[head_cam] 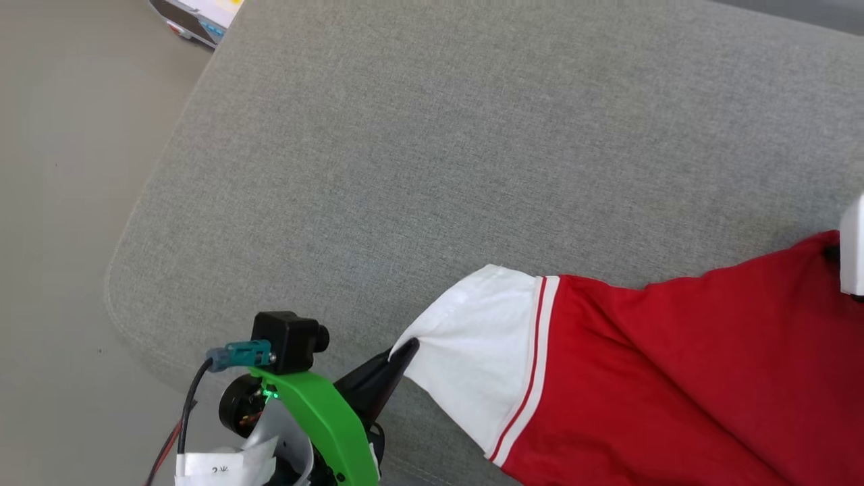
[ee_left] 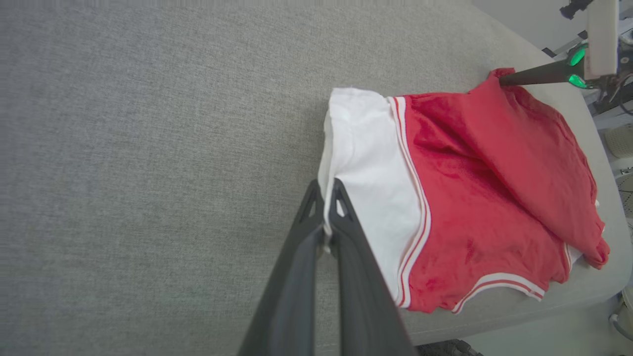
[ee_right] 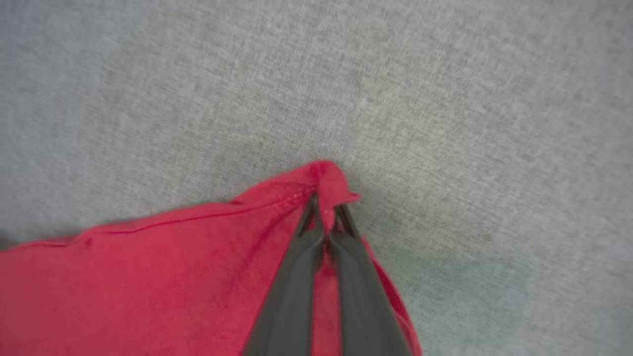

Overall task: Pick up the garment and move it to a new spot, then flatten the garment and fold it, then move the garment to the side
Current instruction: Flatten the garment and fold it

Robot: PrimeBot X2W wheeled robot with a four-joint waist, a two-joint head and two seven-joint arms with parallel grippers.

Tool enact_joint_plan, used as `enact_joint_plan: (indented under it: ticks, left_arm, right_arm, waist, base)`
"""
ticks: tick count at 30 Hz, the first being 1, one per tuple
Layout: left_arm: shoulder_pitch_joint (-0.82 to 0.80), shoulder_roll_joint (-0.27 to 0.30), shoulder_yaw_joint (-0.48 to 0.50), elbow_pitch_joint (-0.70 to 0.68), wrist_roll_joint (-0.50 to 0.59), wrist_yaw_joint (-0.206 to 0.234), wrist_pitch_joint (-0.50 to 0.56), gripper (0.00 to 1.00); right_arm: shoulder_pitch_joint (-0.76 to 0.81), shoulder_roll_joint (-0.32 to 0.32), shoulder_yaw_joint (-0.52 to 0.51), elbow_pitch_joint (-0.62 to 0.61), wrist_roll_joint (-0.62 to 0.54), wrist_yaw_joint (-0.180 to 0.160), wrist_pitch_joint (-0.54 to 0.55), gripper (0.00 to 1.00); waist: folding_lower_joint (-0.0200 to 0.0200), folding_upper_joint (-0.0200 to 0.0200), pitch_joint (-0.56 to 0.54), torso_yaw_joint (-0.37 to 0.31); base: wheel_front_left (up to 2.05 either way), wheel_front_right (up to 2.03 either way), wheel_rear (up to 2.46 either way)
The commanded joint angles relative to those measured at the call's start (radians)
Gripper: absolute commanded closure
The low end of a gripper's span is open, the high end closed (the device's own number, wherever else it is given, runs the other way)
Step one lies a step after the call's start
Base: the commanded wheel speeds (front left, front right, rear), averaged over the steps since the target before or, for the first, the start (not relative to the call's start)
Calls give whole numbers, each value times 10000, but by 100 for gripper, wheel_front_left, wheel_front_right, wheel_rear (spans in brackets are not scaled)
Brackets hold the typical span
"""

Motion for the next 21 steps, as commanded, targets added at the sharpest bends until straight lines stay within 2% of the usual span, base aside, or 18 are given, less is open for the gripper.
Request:
enact_joint_plan:
  ticks: [1, 7, 12, 21]
  left_arm:
    - [-159, 69, 91, 1, -11, 76, -97, 100]
    - [-11, 324, 292, 50, -47, 225, -105, 100]
    - [-11, 520, 597, -88, -35, 368, -238, 100]
    - [-470, 965, 1186, -497, 172, 584, -320, 100]
  right_arm:
    - [357, 169, -29, 185, 131, -7, -209, 100]
    - [590, 184, -276, 7, 666, -7, -1223, 100]
    - [940, 37, -430, -369, 1140, -7, -1471, 100]
    - [1520, -78, -766, -2117, 1878, -7, -1854, 100]
  waist:
    - [0, 0, -428, -265]
    - [0, 0, -1340, -802]
    - [0, 0, -2094, -1293]
    - [0, 0, -3130, -2138]
  base:
    - [0, 0, 0]
    - [0, 0, 0]
    - [0, 0, 0]
    - [0, 0, 0]
